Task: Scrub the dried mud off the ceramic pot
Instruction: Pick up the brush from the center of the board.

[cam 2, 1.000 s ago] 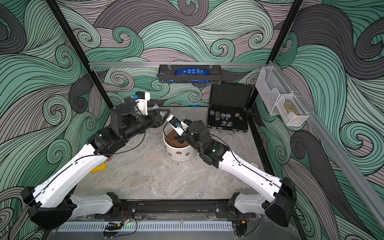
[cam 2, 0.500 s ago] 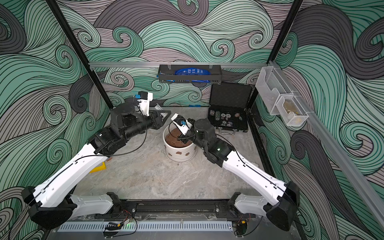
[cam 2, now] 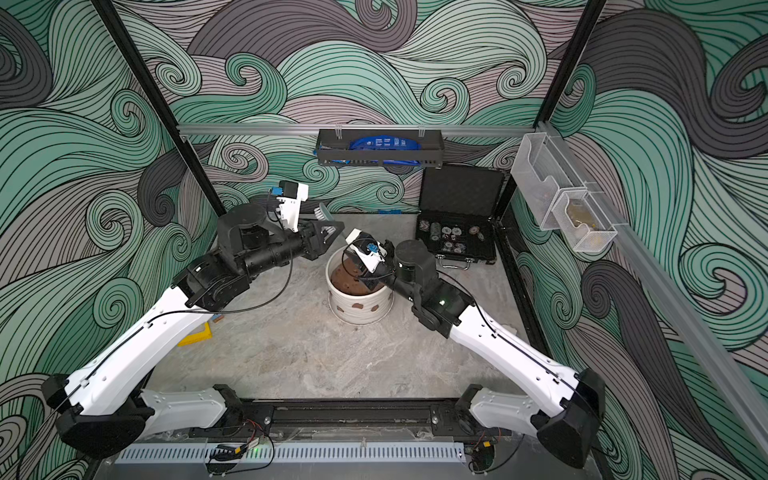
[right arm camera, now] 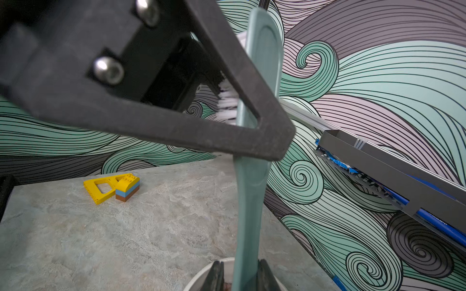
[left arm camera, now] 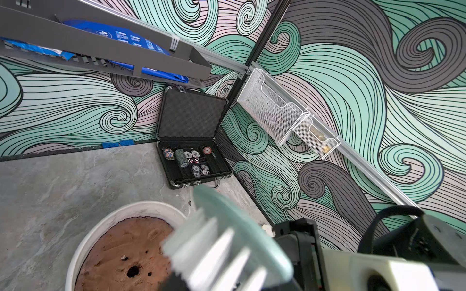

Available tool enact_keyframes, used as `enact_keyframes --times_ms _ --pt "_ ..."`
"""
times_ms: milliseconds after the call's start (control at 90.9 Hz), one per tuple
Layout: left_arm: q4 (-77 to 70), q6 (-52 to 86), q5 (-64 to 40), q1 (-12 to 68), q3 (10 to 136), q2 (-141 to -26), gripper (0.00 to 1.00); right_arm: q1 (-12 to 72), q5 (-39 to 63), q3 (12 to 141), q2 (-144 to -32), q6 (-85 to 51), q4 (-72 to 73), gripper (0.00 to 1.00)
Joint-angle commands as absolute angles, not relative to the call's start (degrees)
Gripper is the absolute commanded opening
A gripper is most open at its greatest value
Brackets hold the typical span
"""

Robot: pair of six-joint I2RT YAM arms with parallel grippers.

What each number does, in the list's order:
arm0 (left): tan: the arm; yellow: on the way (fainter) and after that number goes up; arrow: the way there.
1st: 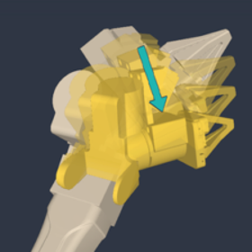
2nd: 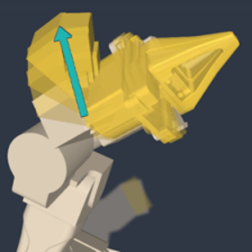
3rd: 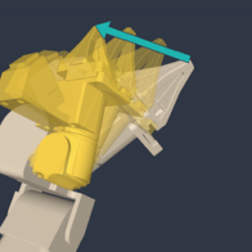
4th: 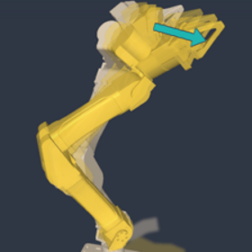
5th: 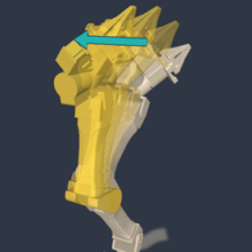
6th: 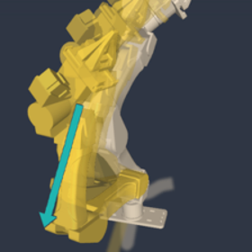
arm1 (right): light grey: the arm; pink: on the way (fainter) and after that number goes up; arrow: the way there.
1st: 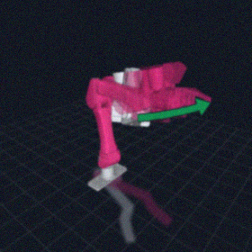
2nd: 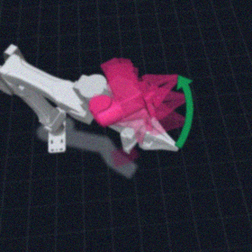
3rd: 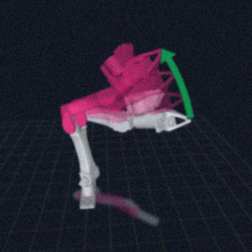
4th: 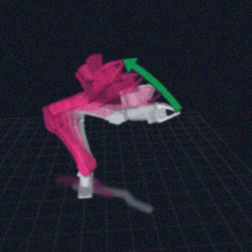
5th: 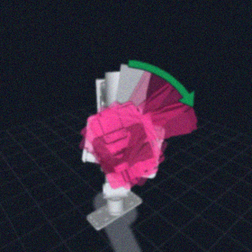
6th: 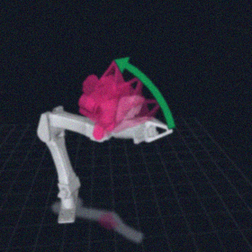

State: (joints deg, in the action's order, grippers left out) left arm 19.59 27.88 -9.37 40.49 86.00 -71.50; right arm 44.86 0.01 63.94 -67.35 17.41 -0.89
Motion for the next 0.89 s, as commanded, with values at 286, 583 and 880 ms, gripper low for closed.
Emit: enact_keyframes --times_ms 286,583,880 --pt "17.12 23.73 -19.4 39.51 89.41 -71.95 0.0 38.84 18.57 64.37 -64.93 10.88 1.92 0.38" --pt "15.59 21.83 -26.48 37.48 89.3 -71.72 0.0 32.62 39.45 65.22 -63.76 5.08 1.6 0.4" --pt "12.47 20.82 -33.49 36.65 87.85 -71.1 0.0 29.64 51.15 65.2 -64.66 -3.0 7.31 0.36"
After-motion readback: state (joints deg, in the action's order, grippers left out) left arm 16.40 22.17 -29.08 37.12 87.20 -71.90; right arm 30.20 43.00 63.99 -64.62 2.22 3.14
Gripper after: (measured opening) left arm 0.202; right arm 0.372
